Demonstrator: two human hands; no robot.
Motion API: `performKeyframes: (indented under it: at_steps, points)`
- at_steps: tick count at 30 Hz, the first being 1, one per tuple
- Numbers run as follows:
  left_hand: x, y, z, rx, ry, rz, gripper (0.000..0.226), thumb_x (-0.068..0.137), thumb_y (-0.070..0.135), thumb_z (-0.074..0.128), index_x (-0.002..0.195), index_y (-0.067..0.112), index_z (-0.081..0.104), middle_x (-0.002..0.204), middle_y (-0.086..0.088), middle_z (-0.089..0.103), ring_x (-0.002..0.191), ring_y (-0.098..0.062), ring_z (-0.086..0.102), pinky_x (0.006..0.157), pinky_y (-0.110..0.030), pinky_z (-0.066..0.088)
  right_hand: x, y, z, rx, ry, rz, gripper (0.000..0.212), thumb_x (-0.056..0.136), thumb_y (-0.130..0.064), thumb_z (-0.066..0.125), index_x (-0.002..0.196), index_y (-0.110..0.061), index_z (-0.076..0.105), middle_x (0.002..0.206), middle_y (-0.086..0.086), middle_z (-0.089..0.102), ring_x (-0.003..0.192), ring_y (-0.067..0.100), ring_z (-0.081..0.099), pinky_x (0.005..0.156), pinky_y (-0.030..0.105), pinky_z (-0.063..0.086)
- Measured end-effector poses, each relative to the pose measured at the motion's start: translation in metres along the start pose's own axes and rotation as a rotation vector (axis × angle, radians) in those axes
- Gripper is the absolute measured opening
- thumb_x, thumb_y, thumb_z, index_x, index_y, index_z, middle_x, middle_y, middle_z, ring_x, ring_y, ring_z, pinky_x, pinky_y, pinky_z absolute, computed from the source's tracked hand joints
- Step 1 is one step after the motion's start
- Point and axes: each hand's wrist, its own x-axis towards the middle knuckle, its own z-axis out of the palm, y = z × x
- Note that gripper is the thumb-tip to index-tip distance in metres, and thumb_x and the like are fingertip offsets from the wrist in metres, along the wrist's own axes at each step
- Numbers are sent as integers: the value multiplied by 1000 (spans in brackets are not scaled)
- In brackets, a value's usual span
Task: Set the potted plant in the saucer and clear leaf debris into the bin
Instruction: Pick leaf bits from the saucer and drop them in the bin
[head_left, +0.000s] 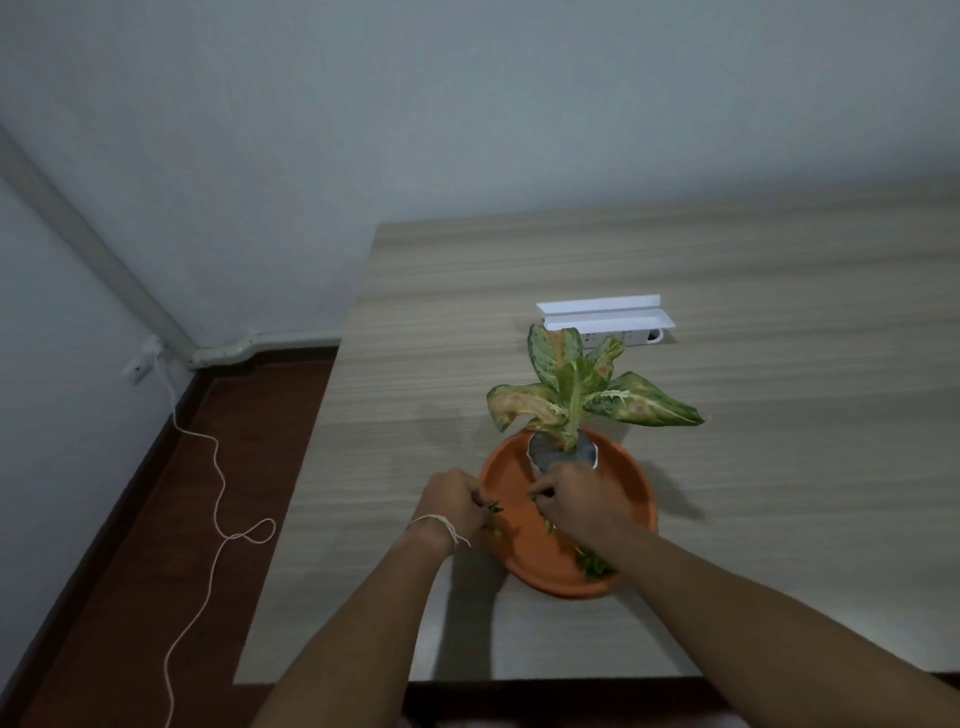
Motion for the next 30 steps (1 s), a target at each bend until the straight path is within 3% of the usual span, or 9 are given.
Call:
performKeyframes:
  at_steps: [2,5,8,11,16,20,23,26,30]
  points:
    - [-10,-18,-15,-19,37,-41,9,69,8,75,77,10,80,85,-6,77,80,-17,71,79,-26,57,7,-16,5,18,-23,-44,22,77,-4,65,90,-13,81,88,3,80,82,19,70,71,20,49]
    - [-31,-51,-42,-34,97,-114,10,68,10,75,77,12,80,86,-4,77,80,-14,71,78,-22,57,17,-49,16,17,-62,-147,19,73,-4,66,84,-11,80,83,4,79,77,20,70,68,26,53]
    - [-59,-91,-72,-34,157,-182,8,68,11,74,74,13,80,83,-3,78,78,-13,71,76,-22,56,28,-89,31,20,-86,-193,21,79,-9,66,94,-14,80,95,3,79,88,19,70,79,21,49]
    - [-100,-137,-101,-52,227,-291,6,68,10,76,73,13,79,80,-2,78,73,-12,70,74,-18,53,38,-139,52,14,-133,-277,23,82,-8,65,99,-12,79,101,6,78,94,21,69,80,18,44]
    - [-188,-212,-129,-69,337,-502,7,67,13,75,70,19,79,69,2,77,64,-7,69,67,-17,53,33,-232,104,49,-199,-415,20,79,-5,67,91,-11,81,91,7,79,85,19,71,77,15,45]
    - [-252,-258,-127,-118,377,-643,8,68,14,76,65,22,77,65,5,73,60,-6,65,63,-19,51,8,-301,159,69,-296,-556,19,78,-8,67,90,-13,81,90,6,79,82,19,71,78,16,46]
    - [-287,-285,-115,-143,367,-714,6,69,13,76,69,19,78,73,2,77,71,-13,70,71,-24,56,-18,-337,198,64,-383,-649,23,77,-9,67,94,-15,81,95,4,79,88,17,72,84,19,51]
    - [-313,-304,-102,-167,364,-759,7,69,15,76,74,19,79,80,1,78,80,-15,71,80,-27,56,-37,-355,229,39,-468,-699,23,78,-10,67,96,-16,80,100,3,78,93,18,71,88,26,54]
    - [-331,-311,-88,-215,385,-785,11,69,11,74,77,16,80,84,-1,78,81,-16,71,78,-23,55,-50,-360,253,32,-526,-699,21,79,-9,68,95,-15,80,98,2,78,91,17,71,88,27,56]
